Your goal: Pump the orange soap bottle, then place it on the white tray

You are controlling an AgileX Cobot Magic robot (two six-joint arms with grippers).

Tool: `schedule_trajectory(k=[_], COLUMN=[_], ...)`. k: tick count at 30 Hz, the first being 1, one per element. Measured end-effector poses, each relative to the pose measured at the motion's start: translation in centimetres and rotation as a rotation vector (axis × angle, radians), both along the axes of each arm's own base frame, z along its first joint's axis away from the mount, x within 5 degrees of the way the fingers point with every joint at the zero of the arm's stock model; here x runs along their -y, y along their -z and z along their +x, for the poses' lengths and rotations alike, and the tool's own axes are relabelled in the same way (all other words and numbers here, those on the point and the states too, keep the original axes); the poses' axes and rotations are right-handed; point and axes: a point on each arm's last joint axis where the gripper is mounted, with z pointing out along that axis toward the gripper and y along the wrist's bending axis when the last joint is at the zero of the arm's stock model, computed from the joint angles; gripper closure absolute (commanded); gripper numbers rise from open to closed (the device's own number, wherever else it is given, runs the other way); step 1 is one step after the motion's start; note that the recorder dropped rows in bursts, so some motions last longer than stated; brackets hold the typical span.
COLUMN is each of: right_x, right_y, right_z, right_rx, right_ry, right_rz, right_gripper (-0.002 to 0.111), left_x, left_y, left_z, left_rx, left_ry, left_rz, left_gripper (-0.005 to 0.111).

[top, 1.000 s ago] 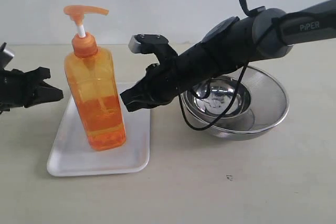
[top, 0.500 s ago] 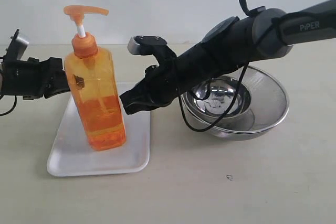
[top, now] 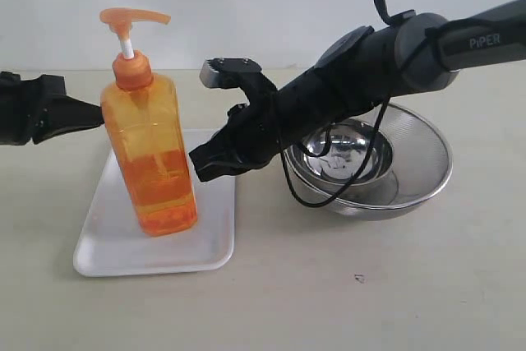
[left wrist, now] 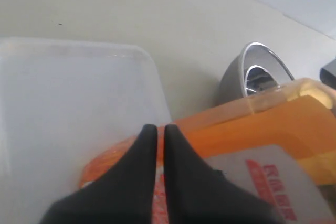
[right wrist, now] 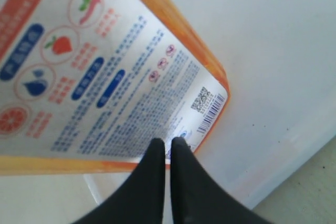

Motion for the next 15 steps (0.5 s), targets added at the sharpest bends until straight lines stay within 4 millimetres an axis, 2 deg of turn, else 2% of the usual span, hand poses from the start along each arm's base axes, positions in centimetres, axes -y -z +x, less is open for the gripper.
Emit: schedule_trajectory(k=[5, 15], right_x=[0.0, -0.1], right_y=[0.0, 0.0], right_z=[-0.2, -0.3], right_rx=[-0.013, -0.021], right_ry=[-0.018, -0.029], right_rz=[0.004, 0.006], right_gripper=[0.109, 0.109], left_x=[1.5, 1.6], left_y=[-0.1, -0.1], left_z=[-0.1, -0.1], left_rx=[0.001, 0.001], left_ry=[0.047, 0.048], left_rz=[-0.007, -0.008], left_gripper=[0.102, 0.102])
